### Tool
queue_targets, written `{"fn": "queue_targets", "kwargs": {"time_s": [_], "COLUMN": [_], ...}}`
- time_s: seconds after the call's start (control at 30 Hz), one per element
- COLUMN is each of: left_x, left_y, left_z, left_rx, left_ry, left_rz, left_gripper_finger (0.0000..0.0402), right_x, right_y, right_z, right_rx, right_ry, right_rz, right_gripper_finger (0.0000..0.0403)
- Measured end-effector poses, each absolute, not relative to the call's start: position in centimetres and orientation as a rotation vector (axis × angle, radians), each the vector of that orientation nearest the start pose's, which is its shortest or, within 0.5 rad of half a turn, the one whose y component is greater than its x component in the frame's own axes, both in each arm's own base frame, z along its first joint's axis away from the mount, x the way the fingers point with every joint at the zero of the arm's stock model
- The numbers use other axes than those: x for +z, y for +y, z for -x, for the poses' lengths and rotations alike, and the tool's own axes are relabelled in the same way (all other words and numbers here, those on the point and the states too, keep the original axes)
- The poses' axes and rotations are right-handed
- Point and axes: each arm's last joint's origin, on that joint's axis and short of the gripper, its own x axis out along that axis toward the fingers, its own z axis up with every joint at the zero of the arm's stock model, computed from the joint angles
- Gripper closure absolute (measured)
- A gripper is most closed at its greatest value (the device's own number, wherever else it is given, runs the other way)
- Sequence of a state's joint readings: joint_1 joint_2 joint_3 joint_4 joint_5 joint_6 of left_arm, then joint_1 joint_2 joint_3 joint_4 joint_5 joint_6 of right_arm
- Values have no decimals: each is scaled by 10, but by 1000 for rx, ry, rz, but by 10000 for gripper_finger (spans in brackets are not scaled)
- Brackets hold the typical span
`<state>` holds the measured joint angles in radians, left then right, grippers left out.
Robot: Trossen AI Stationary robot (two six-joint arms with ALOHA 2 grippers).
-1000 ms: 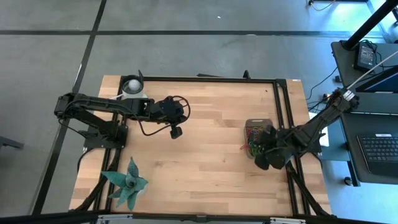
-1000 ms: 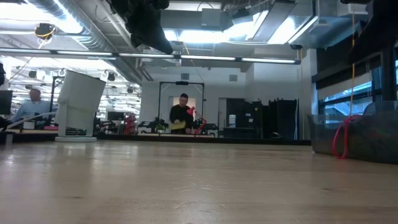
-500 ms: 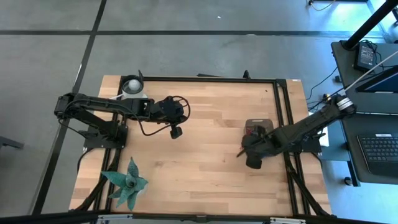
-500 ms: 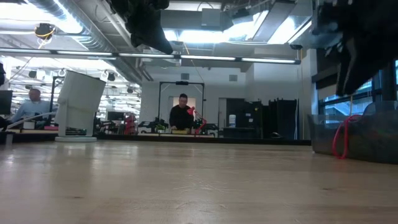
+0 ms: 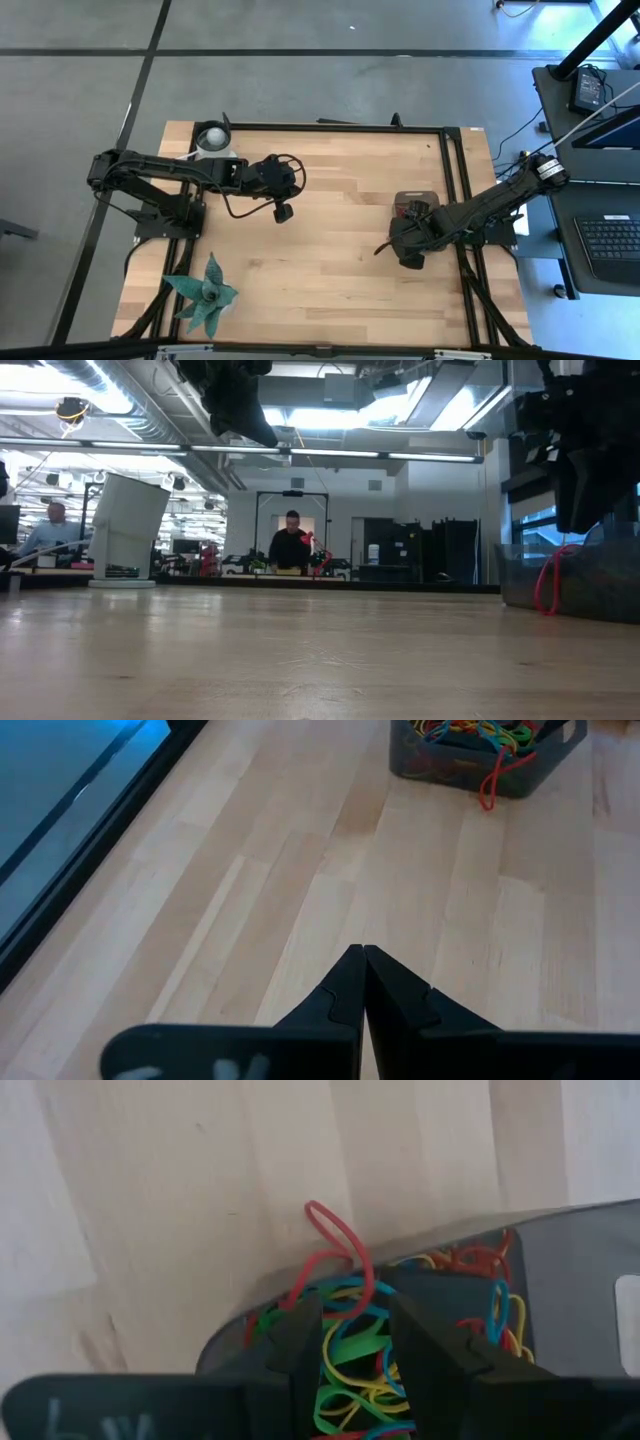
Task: Pick and place rubber bands into bin
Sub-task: Put the red rubber band into the black bin
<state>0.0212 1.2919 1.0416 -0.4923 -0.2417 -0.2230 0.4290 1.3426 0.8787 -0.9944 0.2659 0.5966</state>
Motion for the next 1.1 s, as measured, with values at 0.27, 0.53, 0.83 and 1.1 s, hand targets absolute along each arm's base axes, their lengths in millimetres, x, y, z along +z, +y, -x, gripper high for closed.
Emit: {"fn": "queue_targets", "kwargs": {"time_s": [0.27, 0.53, 0.83, 1.1], "left_x": [290, 290, 290, 290], "left_y": [13, 13, 13, 13], "left_z": [-270, -270, -270, -270], "left_rx": [332, 332, 332, 332], "left_ry": [709, 714, 713, 713], "left_rz": [129, 129, 129, 132], "left_gripper_finger": [396, 396, 396, 396], "right_x": [194, 184, 180, 198], "right_y": [81, 80, 81, 80], "right_z": [-196, -195, -196, -195], "right_rx": [-296, -297, -300, -350], "right_ry": [1337, 1315, 1287, 1310], "right_rz": [-21, -38, -73, -90], "right_gripper_finger": [280, 302, 385, 400]}}
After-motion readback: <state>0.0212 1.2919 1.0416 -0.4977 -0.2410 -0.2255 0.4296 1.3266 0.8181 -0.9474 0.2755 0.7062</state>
